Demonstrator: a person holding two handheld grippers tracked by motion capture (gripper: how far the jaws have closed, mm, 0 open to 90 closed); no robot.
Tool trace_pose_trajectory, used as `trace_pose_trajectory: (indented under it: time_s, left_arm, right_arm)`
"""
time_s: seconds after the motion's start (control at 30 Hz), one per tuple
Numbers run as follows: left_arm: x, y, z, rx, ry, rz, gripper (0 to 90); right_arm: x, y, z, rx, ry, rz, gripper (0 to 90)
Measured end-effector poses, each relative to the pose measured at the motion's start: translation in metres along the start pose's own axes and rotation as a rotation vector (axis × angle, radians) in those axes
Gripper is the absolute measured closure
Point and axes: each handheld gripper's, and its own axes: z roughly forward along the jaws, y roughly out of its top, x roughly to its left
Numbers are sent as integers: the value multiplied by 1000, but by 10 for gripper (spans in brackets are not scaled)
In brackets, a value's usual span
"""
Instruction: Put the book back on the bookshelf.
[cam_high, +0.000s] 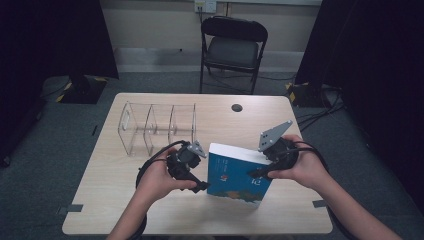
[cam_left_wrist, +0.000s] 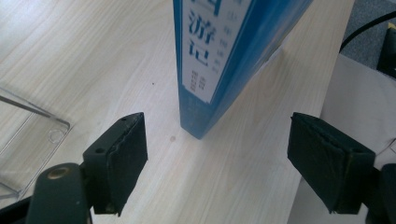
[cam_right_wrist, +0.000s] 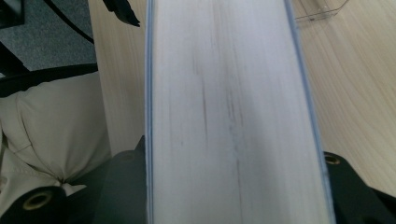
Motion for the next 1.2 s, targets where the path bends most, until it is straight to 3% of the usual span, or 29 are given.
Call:
trace_pose_trajectory:
  time_s: [0.53, 0.77, 0.87, 1.03, 1.1, 1.2]
  left_arm:
    - [-2, 27, 2, -20, -14, 42, 216]
    - [-4, 41, -7, -72, -38, 56, 252]
    - [-6, 50, -13, -65, -40, 82, 305]
    - [-7, 59, -17, -69, -31, 90, 360]
    - [-9, 63, -18, -50, -12, 117, 373]
    - [-9, 67, -18, -20, -6, 121, 405]
  right_arm:
    - [-2, -10, -5, -4, -8, 25, 442]
    - [-2, -16, -5, -11, -10, 32, 433]
    - [-2, -20, -5, -15, -9, 37, 424]
    - [-3, -26, -5, -20, -8, 55, 411]
    - [-3, -28, -4, -24, -6, 58, 407]
    - [-4, -34, -2, -28, -8, 68, 385]
